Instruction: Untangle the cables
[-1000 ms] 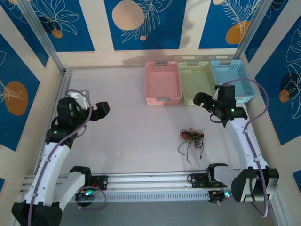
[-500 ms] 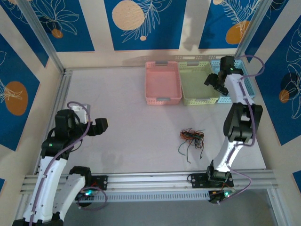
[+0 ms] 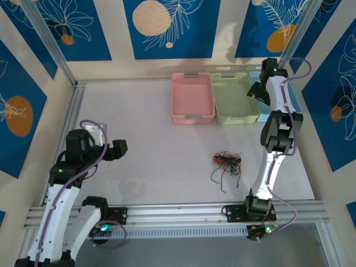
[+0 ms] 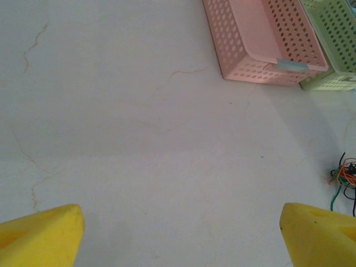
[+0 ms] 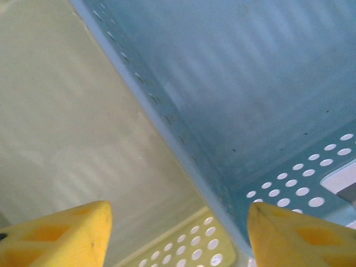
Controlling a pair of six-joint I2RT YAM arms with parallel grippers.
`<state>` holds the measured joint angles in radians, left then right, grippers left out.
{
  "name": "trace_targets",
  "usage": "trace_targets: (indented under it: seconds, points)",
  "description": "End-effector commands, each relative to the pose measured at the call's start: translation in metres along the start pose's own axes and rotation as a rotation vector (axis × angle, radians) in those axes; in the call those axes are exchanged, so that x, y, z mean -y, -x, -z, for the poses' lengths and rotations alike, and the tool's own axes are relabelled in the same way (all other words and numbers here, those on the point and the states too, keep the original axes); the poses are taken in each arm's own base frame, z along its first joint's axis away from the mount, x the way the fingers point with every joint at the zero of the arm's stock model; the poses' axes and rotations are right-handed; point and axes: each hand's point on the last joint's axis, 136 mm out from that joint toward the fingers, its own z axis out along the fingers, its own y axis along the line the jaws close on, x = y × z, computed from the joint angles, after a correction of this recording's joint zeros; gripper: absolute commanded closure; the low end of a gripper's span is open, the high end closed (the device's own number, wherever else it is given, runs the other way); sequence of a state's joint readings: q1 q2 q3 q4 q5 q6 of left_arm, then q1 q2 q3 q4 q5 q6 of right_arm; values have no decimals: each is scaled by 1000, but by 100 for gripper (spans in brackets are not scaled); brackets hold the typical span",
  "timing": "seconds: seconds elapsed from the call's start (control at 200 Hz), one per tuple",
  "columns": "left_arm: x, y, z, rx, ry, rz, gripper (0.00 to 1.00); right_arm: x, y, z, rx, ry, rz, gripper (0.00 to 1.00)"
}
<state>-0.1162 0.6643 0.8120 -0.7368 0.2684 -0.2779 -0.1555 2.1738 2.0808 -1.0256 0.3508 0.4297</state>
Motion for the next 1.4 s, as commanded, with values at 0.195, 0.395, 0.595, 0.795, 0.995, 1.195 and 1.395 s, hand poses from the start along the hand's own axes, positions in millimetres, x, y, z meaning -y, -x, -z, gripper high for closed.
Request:
trace_targets:
  seconds: [0.195, 0.395, 0.595, 0.795, 0.995, 1.195, 1.395]
  points:
    - [-1, -2, -3, -1, -1, -16, 9, -16, -12, -2, -87, 0, -14, 32]
    - [-1, -2, -3, -2, -2, -15, 9, -17, -7, -7, -93, -63, -115, 28]
    - [-1, -2, -3, -4, -3, -15, 9, -13, -6, -22, -123, -81, -229, 27]
    - [0, -3, -4, -7, -6, -12, 9, -8, -1, -26, -96, -111, -239, 23]
    - [0, -2, -4, -4, -8, -13, 9, 7, -5, -22, -133, -120, -238, 28]
    - [1, -3, -4, -4, -12, -13, 9, 0, -14, -19, -187, -87, -160, 25]
    - [1, -2, -3, 2, -13, -16, 9, -13, -32, -15, -255, -44, -13, 28]
